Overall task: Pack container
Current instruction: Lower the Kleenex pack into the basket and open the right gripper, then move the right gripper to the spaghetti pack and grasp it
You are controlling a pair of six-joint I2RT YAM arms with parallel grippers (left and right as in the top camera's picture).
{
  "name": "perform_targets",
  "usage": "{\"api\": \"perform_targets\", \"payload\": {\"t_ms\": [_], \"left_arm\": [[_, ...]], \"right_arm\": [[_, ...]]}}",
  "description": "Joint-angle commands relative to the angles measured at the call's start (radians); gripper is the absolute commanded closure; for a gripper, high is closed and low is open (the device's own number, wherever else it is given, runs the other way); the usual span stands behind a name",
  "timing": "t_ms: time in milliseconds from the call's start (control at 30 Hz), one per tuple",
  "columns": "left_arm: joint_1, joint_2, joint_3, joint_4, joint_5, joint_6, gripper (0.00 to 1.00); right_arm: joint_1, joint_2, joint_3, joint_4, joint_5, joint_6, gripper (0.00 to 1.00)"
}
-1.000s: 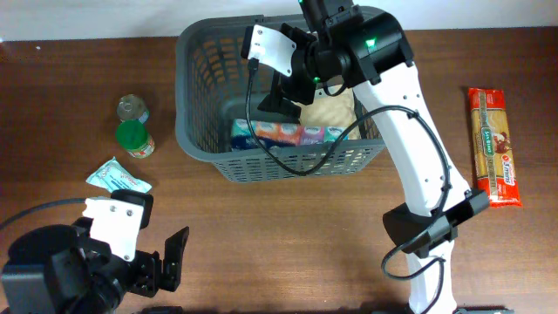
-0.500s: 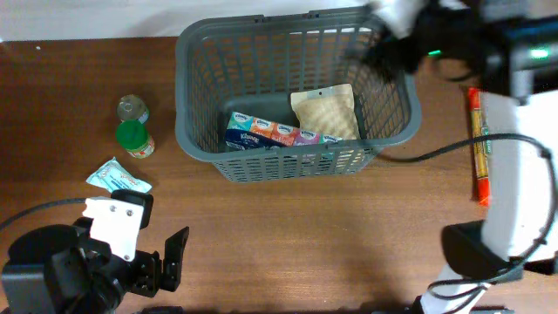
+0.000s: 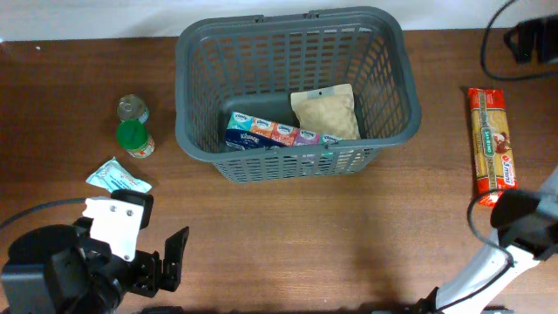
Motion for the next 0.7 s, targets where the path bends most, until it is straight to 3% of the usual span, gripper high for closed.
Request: {"api": "perform_targets", "payload": {"t_ms": [0, 367, 667], "left_arm": [[0.002, 0.002, -0.001, -0.001, 0.015, 0.006, 0.01], [0.002, 0.002, -0.001, -0.001, 0.015, 0.006, 0.01], [0.002, 0.002, -0.001, -0.001, 0.015, 0.006, 0.01]], "right_arm": [[-0.028, 0.084, -0.066, 0.027, 0.059, 0.057, 0.01], [-0.078, 0.311, -0.211, 0.125, 0.070, 0.154, 0.01], [-0.085, 0.372, -0.274, 0.148, 0.121, 0.210, 0.01]]}}
